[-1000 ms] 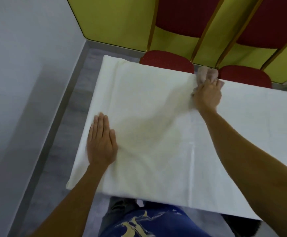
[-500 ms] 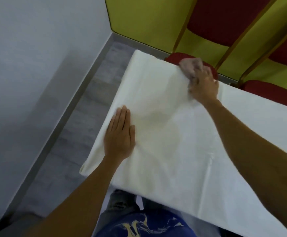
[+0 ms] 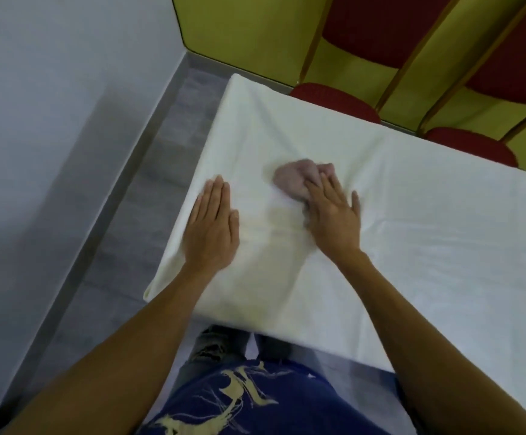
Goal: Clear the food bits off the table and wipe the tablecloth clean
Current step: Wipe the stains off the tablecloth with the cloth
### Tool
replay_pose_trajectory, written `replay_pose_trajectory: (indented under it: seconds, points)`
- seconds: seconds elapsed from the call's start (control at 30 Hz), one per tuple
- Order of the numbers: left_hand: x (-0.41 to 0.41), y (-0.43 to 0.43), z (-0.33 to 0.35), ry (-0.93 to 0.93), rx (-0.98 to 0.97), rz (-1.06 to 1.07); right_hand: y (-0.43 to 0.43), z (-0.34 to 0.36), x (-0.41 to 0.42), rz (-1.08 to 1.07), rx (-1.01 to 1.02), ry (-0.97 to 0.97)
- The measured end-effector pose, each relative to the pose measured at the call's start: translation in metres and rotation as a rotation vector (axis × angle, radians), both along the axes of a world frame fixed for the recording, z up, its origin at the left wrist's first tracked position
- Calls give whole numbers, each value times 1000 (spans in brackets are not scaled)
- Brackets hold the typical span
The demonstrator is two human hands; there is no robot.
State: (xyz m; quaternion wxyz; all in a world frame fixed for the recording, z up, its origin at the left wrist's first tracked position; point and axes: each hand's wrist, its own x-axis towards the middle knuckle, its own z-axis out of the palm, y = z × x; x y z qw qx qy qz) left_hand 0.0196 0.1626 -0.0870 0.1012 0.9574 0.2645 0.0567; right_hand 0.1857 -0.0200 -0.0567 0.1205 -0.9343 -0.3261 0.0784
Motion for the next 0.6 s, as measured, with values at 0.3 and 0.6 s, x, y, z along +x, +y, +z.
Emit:
replay_pose_trajectory:
  seconds: [0.3,0.6]
  points:
    - [0,1,-4,-24,16,5,-49,12,8,-717,-17,45]
    - [0,2,-5,-24,3,-27,-55,5,-110,-148,79,-48]
